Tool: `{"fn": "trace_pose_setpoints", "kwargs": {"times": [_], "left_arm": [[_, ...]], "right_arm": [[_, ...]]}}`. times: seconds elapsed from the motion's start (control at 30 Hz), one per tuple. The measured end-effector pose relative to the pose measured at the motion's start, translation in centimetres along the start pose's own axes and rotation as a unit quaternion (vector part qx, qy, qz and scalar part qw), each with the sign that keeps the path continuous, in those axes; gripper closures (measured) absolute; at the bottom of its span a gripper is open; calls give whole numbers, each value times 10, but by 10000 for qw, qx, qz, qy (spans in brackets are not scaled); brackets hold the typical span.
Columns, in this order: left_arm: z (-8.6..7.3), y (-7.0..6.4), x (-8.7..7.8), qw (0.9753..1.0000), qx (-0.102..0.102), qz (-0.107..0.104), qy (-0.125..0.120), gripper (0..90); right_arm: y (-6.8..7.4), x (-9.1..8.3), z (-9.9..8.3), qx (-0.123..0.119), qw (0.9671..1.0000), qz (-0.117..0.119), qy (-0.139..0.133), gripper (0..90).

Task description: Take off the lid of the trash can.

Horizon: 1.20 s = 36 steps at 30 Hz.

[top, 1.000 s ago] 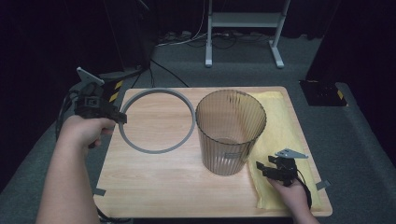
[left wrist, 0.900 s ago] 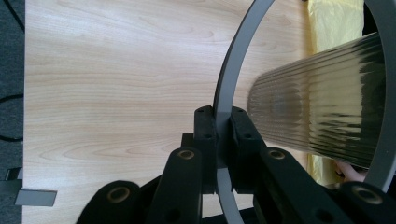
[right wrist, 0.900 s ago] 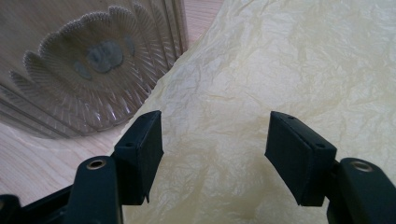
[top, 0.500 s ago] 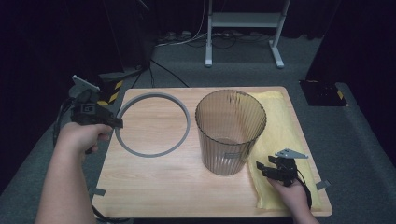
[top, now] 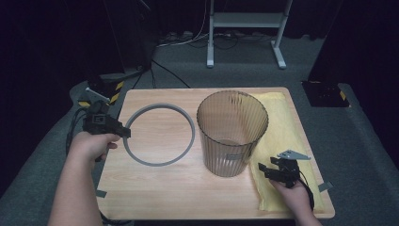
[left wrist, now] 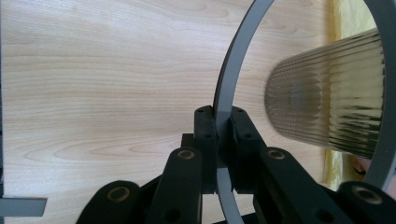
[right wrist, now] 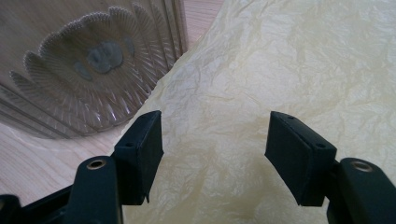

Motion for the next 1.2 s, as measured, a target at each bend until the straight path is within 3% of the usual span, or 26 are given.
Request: {"fn": "trace_pose_setpoints", "kwargs": {"times": [0.17,0.2,0.33,0.5,0.77,0.97,1.2], "left_arm": [[-5,1,15,10000,-84,7,4,834],[-7,3,18,10000,-2,-1,81,834],[-13,6,32,9999,-80,2,119,834],[-22,13,50,9997,0,64,232,834],[-34,21,74,9996,-43,122,235,833],[-47,28,94,9991,-40,116,414,834],[-64,38,119,9981,31,269,562,834]], "right_arm": [[0,0,0,-15,10000,4,6,362],[0,0,0,-12,10000,4,6,362],[0,0,0,-16,10000,8,14,362],[0,0,0,-16,10000,7,9,362],[0,1,-1,-47,10000,11,21,362],[1,1,-1,-41,10000,14,18,362],[1,1,-1,-65,10000,23,29,362]]}}
Point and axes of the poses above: each handheld gripper's, and its own axes: x roughly forward along the jaws, z roughly out of its top, y roughly to its left, the point moved 4 cm from there along x, roughly forward along the jaws, and after that the axes turned 15 degrees about -y, right-handed, at the moved point
